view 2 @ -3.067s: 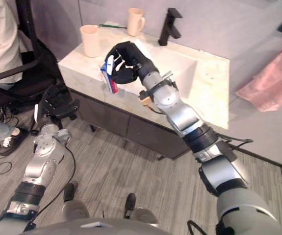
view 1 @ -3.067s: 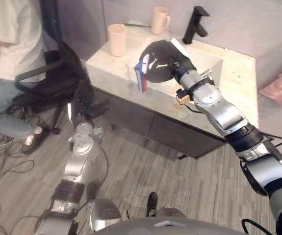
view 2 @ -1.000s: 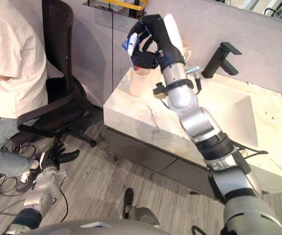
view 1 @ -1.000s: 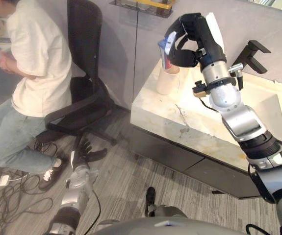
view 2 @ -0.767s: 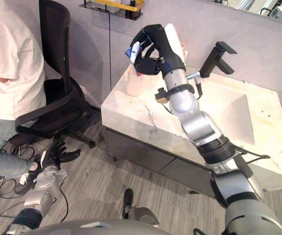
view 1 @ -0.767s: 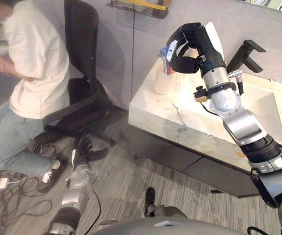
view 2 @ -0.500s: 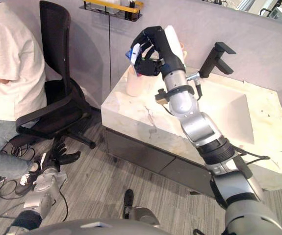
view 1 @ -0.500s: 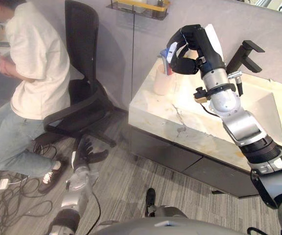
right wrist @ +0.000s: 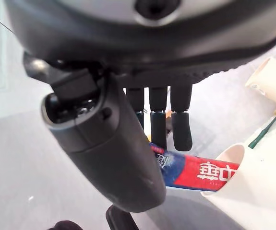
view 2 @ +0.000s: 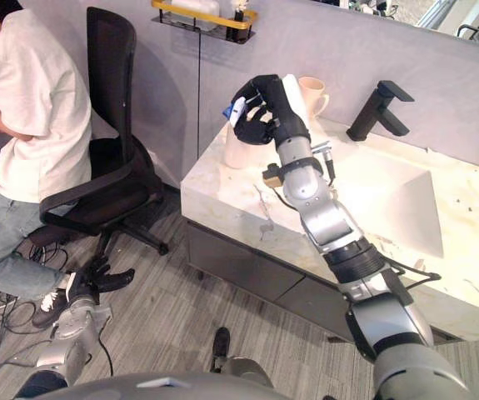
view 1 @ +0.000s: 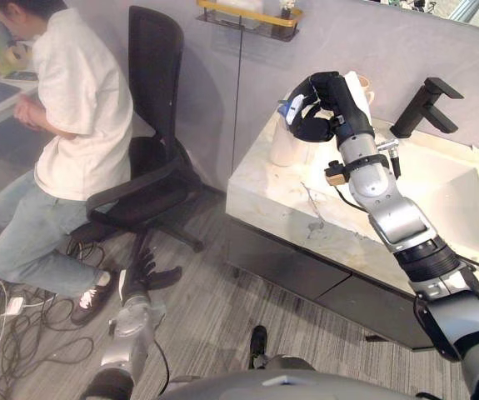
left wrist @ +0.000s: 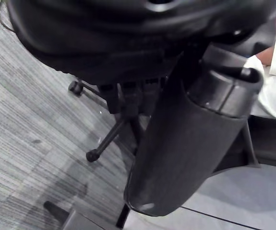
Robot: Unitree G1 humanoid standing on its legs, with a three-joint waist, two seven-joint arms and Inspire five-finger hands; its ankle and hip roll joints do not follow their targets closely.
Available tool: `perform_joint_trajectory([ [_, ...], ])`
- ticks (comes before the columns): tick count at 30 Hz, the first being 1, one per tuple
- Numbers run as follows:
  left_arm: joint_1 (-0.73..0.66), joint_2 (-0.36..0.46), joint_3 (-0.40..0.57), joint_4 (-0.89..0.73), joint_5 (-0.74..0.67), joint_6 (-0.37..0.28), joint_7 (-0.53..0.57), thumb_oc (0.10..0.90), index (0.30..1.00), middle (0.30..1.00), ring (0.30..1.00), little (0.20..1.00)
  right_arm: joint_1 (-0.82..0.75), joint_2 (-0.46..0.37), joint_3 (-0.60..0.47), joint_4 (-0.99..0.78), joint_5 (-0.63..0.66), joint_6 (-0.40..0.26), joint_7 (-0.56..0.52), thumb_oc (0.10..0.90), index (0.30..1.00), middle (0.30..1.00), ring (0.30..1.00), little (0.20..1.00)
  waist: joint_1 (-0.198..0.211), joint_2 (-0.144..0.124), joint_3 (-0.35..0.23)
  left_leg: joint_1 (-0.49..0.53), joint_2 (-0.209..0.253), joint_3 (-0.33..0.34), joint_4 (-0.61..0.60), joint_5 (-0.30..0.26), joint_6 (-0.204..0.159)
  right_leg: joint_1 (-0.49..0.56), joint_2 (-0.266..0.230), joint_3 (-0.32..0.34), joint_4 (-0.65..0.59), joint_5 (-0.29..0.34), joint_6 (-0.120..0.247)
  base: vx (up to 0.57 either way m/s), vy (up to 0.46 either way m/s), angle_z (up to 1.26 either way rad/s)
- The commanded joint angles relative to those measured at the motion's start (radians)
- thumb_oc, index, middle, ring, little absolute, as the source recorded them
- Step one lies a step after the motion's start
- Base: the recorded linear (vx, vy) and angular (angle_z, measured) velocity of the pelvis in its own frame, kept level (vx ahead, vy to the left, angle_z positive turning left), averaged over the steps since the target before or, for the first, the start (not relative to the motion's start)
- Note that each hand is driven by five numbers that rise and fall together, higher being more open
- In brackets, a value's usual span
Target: Organize the bathroom.
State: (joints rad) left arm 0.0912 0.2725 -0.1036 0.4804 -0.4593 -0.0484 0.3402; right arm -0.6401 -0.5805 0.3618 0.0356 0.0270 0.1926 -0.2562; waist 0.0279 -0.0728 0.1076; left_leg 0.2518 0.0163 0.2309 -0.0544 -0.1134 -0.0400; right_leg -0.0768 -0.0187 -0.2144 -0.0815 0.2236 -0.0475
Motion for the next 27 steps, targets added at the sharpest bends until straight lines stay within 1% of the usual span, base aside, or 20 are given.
perform_joint_trajectory([
  [1, -0.027, 0.047, -0.028, -0.066, 0.068, -0.120, -0.004, 0.800, 0.900, 0.900, 0.900, 0.900, -0.086, 0.030, -0.075, 0.012, 0.079, -0.042, -0.045, 0.400, 0.300, 0.300, 0.300, 0.300, 0.026, -0.006, -0.048, -0.113, -0.010, 0.012, -0.033, 0.095, 0.032, 0.123, -0.064, -0.040, -0.003, -0.121, 0.137, 0.03, -0.048, 0.02],
  [4, -0.021, 0.044, -0.027, -0.062, 0.072, -0.125, -0.004, 0.800, 0.900, 0.900, 0.900, 0.900, -0.078, 0.045, -0.078, 0.026, 0.107, -0.030, -0.046, 0.400, 0.300, 0.300, 0.300, 0.300, 0.026, -0.005, -0.044, -0.114, -0.008, 0.014, -0.033, 0.096, 0.032, 0.126, -0.062, -0.039, -0.004, -0.123, 0.134, 0.01, -0.019, 0.00],
  [5, -0.017, 0.042, -0.025, -0.056, 0.075, -0.130, -0.006, 0.800, 0.900, 0.900, 0.900, 0.900, -0.072, 0.055, -0.076, 0.035, 0.119, -0.024, -0.044, 0.425, 0.338, 0.338, 0.338, 0.338, 0.025, -0.003, -0.043, -0.114, -0.006, 0.016, -0.033, 0.097, 0.032, 0.128, -0.060, -0.039, -0.005, -0.125, 0.132, 0.00, 0.000, 0.00],
  [6, -0.015, 0.041, -0.025, -0.056, 0.077, -0.131, -0.005, 0.800, 0.900, 0.900, 0.900, 0.900, -0.066, 0.060, -0.074, 0.038, 0.133, -0.016, -0.040, 0.579, 0.568, 0.568, 0.568, 0.568, 0.025, -0.002, -0.043, -0.115, -0.004, 0.017, -0.033, 0.099, 0.031, 0.130, -0.059, -0.039, -0.006, -0.127, 0.130, 0.03, -0.019, -0.01],
  [7, -0.015, 0.041, -0.028, -0.059, 0.080, -0.127, -0.001, 0.800, 0.900, 0.900, 0.900, 0.900, -0.061, 0.069, -0.073, 0.044, 0.134, -0.003, -0.039, 0.800, 0.900, 0.900, 0.900, 0.900, 0.025, -0.001, -0.042, -0.116, -0.004, 0.018, -0.033, 0.100, 0.031, 0.133, -0.058, -0.038, -0.006, -0.130, 0.129, 0.00, 0.000, 0.00],
  [9, -0.014, 0.040, -0.030, -0.058, 0.080, -0.124, 0.001, 0.800, 0.900, 0.900, 0.900, 0.900, -0.055, 0.075, -0.071, 0.049, 0.131, 0.001, -0.039, 0.800, 0.900, 0.900, 0.900, 0.900, 0.024, -0.001, -0.041, -0.116, -0.003, 0.020, -0.033, 0.101, 0.030, 0.135, -0.056, -0.037, -0.006, -0.132, 0.127, 0.00, 0.000, 0.00],
  [12, -0.014, 0.039, -0.034, -0.058, 0.077, -0.120, 0.006, 0.800, 0.900, 0.900, 0.900, 0.900, -0.049, 0.078, -0.066, 0.062, 0.115, 0.037, -0.049, 0.800, 0.900, 0.900, 0.900, 0.900, 0.023, 0.000, -0.040, -0.116, 0.000, 0.023, -0.032, 0.102, 0.029, 0.139, -0.054, -0.036, -0.006, -0.136, 0.124, 0.00, 0.000, 0.00],
  [19, -0.016, 0.034, -0.042, -0.052, 0.073, -0.126, 0.012, 0.800, 0.900, 0.900, 0.900, 0.900, -0.061, 0.069, -0.059, 0.098, 0.085, 0.082, -0.053, 0.800, 0.900, 0.900, 0.900, 0.900, 0.020, 0.001, -0.037, -0.117, 0.004, 0.027, -0.031, 0.104, 0.027, 0.142, -0.049, -0.032, -0.006, -0.143, 0.120, 0.00, 0.000, 0.00],
  [27, -0.021, 0.031, -0.047, -0.058, 0.072, -0.121, 0.017, 0.800, 0.900, 0.900, 0.900, 0.900, -0.072, 0.061, -0.055, 0.112, 0.072, 0.101, -0.068, 0.800, 0.900, 0.900, 0.900, 0.900, 0.020, 0.003, -0.035, -0.116, 0.003, 0.030, -0.031, 0.104, 0.027, 0.143, -0.048, -0.029, -0.006, -0.144, 0.119, 0.00, 0.000, 0.00],
])
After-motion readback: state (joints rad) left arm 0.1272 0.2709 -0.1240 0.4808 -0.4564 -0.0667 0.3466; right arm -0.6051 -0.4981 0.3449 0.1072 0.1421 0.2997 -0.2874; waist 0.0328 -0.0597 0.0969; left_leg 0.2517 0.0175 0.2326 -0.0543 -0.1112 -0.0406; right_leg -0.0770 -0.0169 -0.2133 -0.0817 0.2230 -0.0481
